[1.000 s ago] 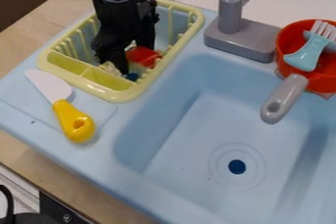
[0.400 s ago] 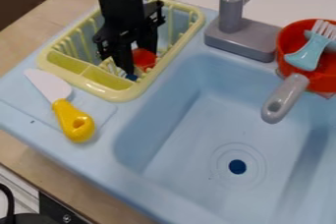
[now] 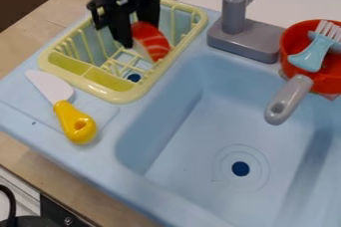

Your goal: Put the salmon in the sink

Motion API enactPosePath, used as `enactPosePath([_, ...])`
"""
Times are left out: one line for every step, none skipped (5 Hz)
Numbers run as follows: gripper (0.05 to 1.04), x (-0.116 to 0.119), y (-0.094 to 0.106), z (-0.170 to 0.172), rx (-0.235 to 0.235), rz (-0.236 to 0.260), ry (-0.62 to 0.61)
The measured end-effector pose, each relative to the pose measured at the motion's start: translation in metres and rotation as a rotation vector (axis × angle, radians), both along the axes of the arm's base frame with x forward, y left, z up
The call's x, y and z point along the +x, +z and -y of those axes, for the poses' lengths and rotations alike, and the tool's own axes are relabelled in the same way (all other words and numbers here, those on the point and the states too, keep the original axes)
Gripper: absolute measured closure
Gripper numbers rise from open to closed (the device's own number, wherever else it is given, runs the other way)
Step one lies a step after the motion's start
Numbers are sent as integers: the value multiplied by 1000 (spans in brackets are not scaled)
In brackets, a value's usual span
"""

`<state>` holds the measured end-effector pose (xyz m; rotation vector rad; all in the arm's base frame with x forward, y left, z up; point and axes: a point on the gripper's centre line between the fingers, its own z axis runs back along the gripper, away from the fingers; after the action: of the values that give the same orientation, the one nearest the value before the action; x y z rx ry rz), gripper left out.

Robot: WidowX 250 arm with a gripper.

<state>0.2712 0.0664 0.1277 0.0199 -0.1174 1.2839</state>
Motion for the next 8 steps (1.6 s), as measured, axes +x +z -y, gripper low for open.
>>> enactPosePath([566,0,27,-5,82,7,-93])
enactPosePath([566,-10,42,3,89,39,-179])
enactPosePath([566,-27,46,11,81,13,-239])
enactPosePath([566,-48,42,14,47,13,-258])
enactPosePath([566,-55,35,28,29,24,-373])
enactPosePath([566,-55,26,62,30,21,-517])
enactPosePath([566,-58,19,86,4,19,-603])
enactPosePath([566,-68,9,110,-5,-1,-695])
